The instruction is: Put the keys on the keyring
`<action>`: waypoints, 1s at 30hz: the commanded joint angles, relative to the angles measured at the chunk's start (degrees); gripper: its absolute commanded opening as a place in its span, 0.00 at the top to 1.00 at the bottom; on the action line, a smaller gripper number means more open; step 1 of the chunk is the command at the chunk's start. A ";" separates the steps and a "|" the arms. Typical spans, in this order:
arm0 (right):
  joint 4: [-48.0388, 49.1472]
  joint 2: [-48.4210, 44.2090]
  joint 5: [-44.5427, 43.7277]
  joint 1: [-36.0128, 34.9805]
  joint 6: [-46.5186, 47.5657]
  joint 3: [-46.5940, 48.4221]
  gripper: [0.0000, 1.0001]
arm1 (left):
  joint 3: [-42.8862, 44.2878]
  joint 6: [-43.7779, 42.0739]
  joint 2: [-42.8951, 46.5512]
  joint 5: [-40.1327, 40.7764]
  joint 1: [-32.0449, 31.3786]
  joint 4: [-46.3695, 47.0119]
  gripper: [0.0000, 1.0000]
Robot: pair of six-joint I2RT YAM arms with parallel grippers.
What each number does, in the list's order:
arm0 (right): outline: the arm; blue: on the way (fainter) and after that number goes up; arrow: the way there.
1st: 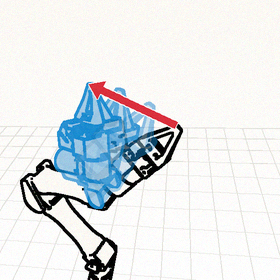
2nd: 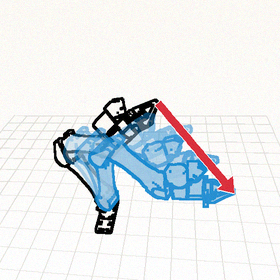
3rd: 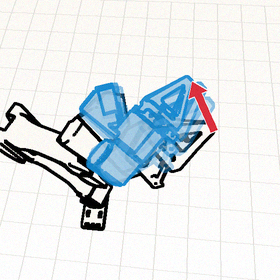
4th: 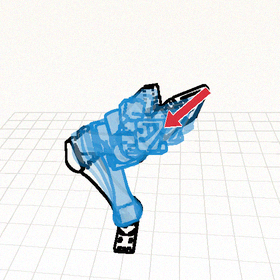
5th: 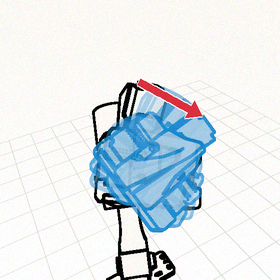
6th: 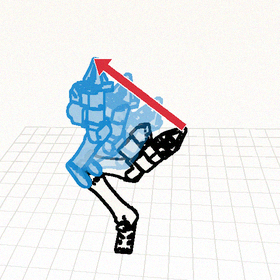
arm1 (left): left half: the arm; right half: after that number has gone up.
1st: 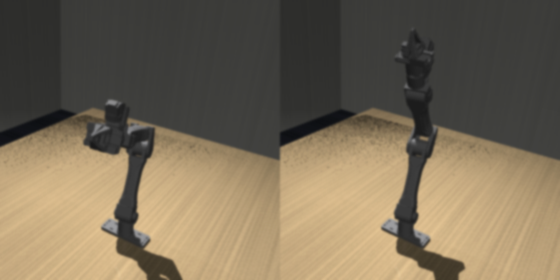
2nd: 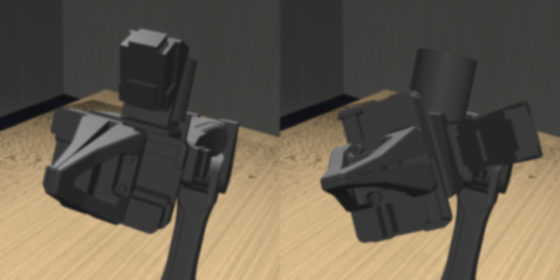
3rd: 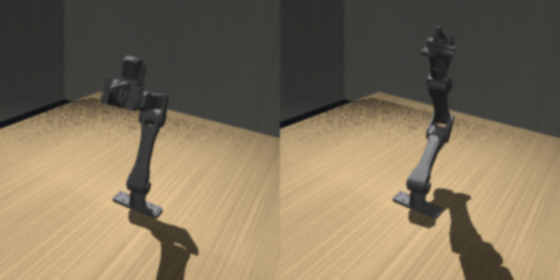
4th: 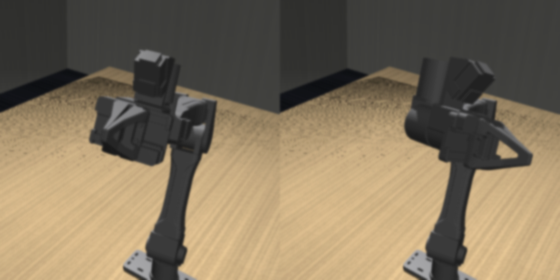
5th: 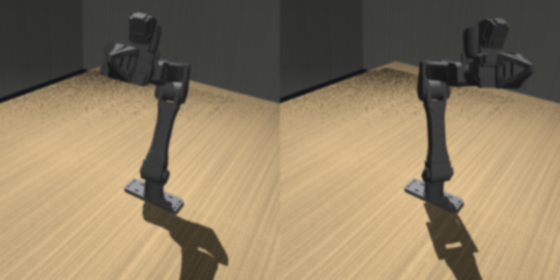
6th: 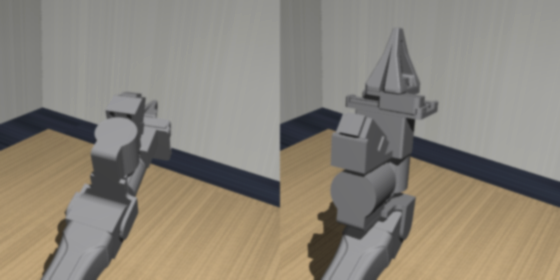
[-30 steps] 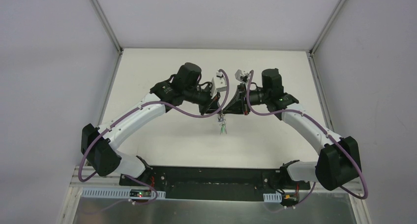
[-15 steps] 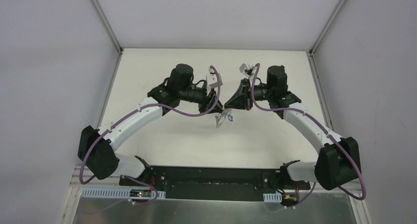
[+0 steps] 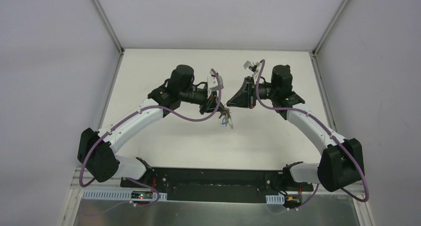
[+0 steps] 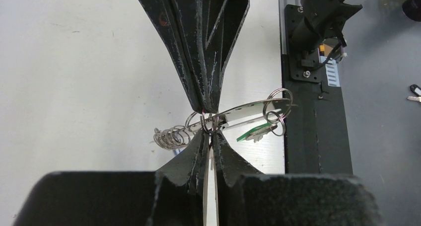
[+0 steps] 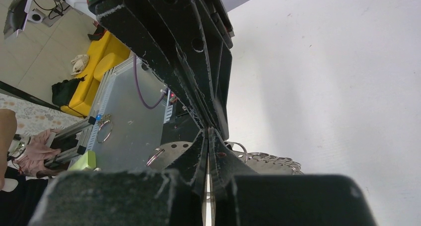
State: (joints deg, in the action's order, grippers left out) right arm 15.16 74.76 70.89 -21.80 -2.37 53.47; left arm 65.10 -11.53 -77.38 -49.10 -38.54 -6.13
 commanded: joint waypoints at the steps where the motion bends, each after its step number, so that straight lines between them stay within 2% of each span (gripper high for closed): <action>1: 4.91 -0.24 -1.65 0.56 -2.42 0.27 1.00 | 1.61 -3.05 1.02 -0.37 -0.66 -1.58 0.96; 8: 6.38 0.00 -4.00 0.54 -3.60 -1.32 1.00 | 4.32 -3.02 -0.05 5.74 -1.87 -4.31 0.95; 19: 6.52 -0.61 -4.71 0.63 -2.43 -2.66 1.00 | 4.99 -5.12 0.83 12.15 -1.74 -6.85 0.75; 25: 7.54 -1.02 -1.64 0.69 -1.75 -3.30 1.00 | 5.12 -1.78 0.43 11.51 -0.89 -4.87 0.70; 30: 8.53 -1.10 -0.78 0.68 -2.08 -3.81 1.00 | 5.82 3.66 -1.01 5.52 -0.59 -1.91 0.68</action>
State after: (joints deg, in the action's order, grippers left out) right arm 19.35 74.81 67.16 -21.45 -4.89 49.78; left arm 68.03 -12.43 -77.67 -38.24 -39.64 -11.70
